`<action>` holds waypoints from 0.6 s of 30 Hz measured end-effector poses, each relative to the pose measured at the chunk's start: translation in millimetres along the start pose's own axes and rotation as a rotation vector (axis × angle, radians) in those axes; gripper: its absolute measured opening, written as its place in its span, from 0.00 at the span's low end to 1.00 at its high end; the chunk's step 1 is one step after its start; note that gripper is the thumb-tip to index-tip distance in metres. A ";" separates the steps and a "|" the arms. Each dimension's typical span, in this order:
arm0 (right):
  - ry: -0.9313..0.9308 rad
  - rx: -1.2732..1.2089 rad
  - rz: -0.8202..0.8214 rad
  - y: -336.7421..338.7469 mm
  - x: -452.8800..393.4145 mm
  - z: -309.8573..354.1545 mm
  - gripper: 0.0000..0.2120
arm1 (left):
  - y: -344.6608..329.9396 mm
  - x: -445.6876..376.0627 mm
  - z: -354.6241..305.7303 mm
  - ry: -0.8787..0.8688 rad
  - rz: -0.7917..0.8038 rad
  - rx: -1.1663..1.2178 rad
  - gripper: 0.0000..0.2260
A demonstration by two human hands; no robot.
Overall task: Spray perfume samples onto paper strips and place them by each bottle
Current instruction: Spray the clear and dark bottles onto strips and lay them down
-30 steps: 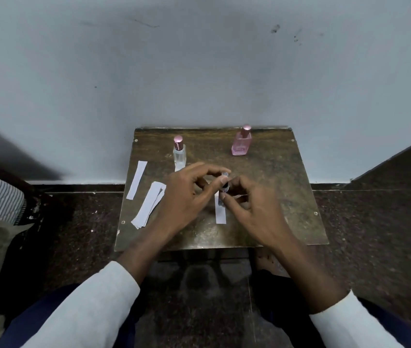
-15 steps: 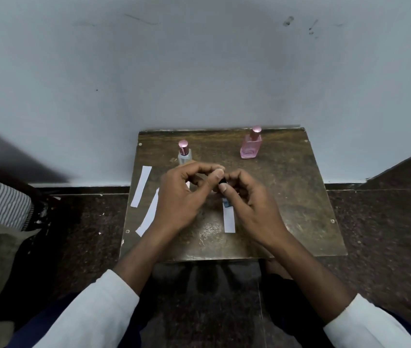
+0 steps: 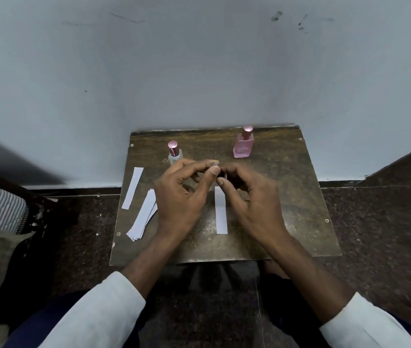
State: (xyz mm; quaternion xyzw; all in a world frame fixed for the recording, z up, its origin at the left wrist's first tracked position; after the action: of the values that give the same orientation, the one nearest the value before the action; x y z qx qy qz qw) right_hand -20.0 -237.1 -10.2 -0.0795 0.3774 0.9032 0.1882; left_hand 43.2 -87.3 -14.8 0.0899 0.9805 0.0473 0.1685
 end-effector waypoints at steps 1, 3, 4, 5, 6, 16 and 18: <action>0.024 0.036 -0.028 1.1 0.5 -0.4 0.07 | -1.8 1.3 0.2 -0.001 -0.012 0.009 0.07; 0.057 0.077 -0.062 2.3 1.3 -1.4 0.08 | -4.8 4.2 1.2 0.003 -0.035 0.024 0.07; 0.073 0.092 -0.069 2.6 1.4 -1.2 0.08 | -5.6 5.4 2.0 0.005 -0.042 0.028 0.07; 0.085 0.106 -0.075 2.8 1.7 -1.2 0.08 | -6.6 6.3 2.8 0.006 -0.046 0.032 0.08; 0.091 0.115 -0.077 3.0 1.9 -0.9 0.08 | -7.1 6.9 3.0 0.007 -0.049 0.039 0.08; 0.055 0.021 0.024 11.3 -2.7 -4.9 0.07 | -7.1 5.3 2.5 -0.031 -0.003 0.077 0.08; 0.080 0.082 -0.038 9.0 -1.9 -3.8 0.08 | -8.3 7.2 2.5 -0.020 -0.013 0.100 0.08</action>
State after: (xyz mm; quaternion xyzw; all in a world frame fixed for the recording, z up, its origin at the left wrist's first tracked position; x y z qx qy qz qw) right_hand -21.8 -246.2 -6.5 -0.1152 0.4196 0.8794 0.1931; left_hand 36.0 -93.9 -20.5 0.0925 0.9804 -0.0039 0.1736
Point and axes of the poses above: each hand's wrist, its own x-axis away from the middle knuckle, its own y-axis out of the back of the hand, z = x × y, the point moved 1 cm from there along -x, towards the middle knuckle, and after that the axes turned 12 degrees about x, right-handed, at the moved point
